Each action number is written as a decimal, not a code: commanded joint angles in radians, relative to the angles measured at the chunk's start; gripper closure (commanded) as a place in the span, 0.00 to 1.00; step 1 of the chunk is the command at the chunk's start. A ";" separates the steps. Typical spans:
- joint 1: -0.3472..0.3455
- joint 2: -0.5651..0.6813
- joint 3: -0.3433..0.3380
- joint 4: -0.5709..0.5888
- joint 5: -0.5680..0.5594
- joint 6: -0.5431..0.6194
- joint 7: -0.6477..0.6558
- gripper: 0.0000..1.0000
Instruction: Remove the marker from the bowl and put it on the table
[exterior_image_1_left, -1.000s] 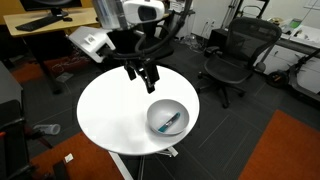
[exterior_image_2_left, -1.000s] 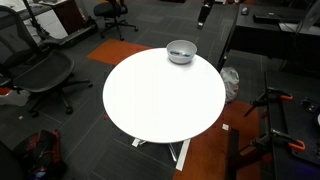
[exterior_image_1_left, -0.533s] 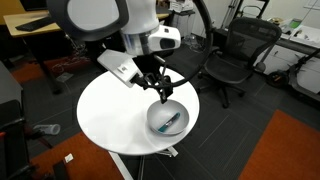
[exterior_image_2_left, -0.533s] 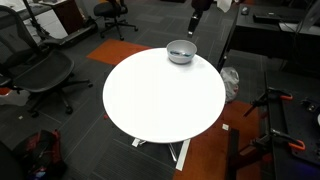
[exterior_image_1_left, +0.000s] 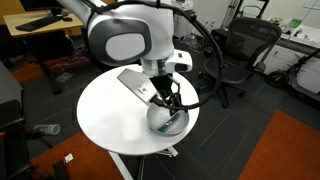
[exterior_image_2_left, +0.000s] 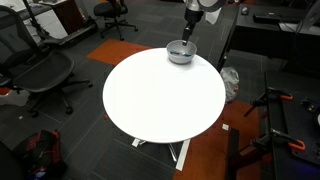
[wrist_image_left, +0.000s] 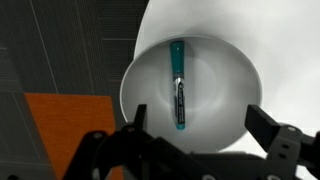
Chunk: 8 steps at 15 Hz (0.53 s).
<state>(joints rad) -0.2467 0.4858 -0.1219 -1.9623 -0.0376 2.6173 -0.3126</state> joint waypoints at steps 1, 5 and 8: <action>-0.038 0.082 0.027 0.092 0.014 -0.009 -0.025 0.00; -0.061 0.151 0.046 0.165 0.021 -0.026 -0.026 0.00; -0.075 0.195 0.063 0.217 0.021 -0.046 -0.029 0.00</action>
<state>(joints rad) -0.2945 0.6359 -0.0886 -1.8188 -0.0375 2.6134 -0.3126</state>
